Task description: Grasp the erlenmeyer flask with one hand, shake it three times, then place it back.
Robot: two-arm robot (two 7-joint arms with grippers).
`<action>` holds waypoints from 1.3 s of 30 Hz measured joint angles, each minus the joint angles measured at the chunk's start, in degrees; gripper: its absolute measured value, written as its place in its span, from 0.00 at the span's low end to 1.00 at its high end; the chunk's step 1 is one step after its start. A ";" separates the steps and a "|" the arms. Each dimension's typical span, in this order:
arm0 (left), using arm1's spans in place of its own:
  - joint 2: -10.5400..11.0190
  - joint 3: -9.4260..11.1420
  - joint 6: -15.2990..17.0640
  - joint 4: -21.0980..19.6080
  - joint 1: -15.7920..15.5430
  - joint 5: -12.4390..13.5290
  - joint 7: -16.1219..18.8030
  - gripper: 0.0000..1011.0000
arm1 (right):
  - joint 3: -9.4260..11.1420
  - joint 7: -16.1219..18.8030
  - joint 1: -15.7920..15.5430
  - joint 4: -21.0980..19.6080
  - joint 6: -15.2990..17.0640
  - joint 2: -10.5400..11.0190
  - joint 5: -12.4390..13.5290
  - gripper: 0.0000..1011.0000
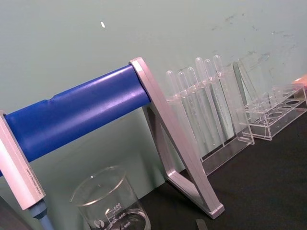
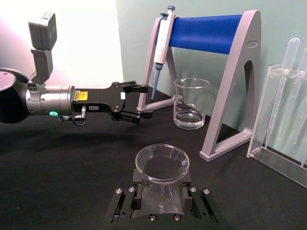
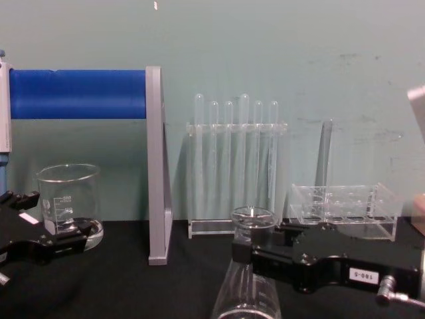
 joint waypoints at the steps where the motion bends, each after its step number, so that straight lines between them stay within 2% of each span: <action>1: 0.00 0.00 0.00 0.00 0.00 0.00 0.00 0.99 | 0.00 0.00 0.00 0.00 0.02 0.00 0.01 0.45; 39: 0.00 0.00 0.00 0.00 0.00 0.00 0.00 0.99 | -0.05 -0.06 -0.10 0.00 1.17 0.09 0.60 0.45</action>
